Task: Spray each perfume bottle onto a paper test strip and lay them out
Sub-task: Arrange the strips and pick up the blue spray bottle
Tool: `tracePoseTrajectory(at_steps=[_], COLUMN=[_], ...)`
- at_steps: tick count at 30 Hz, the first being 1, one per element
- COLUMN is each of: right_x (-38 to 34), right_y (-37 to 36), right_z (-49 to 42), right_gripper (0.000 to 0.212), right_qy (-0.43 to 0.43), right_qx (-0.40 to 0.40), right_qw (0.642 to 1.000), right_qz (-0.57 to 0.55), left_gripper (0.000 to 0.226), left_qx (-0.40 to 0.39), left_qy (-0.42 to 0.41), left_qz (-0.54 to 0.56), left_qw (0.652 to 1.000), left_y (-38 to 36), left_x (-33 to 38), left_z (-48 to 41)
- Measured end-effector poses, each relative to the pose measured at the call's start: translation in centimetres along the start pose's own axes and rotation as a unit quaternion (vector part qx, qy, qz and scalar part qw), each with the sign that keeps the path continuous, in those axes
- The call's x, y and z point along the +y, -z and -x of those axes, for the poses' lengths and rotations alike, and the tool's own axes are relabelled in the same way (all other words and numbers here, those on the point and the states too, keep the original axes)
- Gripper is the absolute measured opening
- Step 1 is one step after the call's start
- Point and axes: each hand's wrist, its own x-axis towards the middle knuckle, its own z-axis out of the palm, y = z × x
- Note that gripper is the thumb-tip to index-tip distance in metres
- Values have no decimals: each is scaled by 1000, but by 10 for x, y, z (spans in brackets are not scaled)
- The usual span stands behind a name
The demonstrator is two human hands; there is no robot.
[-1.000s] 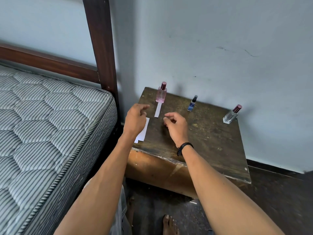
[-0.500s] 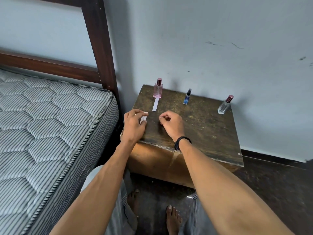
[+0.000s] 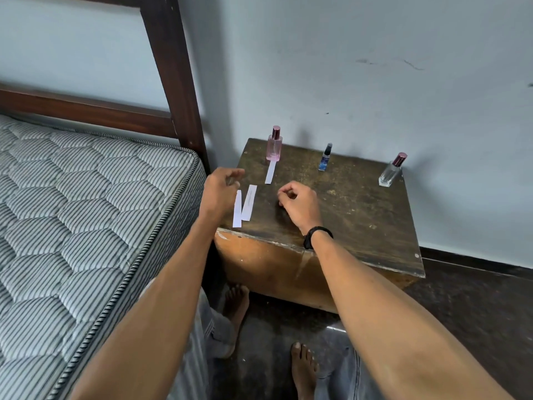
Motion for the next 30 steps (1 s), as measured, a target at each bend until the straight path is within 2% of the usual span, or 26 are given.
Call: tracePoseTrajectory(at_steps=[6,11,15,18,25,30], right_x=[4,4,1,0,-2,-8], right_y=[-2,-3,-5,-6,-8,-11], right_z=[-3,-2,-2,-3,-4,-5], right_gripper=[8,7,8,8,7,6], right_qy=[9,20,25,25,13,2], right_qx=[6,5,8,-2,-20,-25], right_qw=[1000,999,999,999,996,993], right_qz=[20,37,33,43,84,116], left_gripper=[32,30,46,59,64,53], left_qx=[-10,-72,-171,-210,-216,-199], left_qy=[2,36,47,49,38,24], left_qz=[26,-42,-113,-143,-216,-234], left_qw=[1000,996,978,966,951,951], left_y=[7,12,12,11,6,5], left_x=[-5,-16,-22,-22,-24,-22], left_z=[-13,-21,-28,-30,-33,-31])
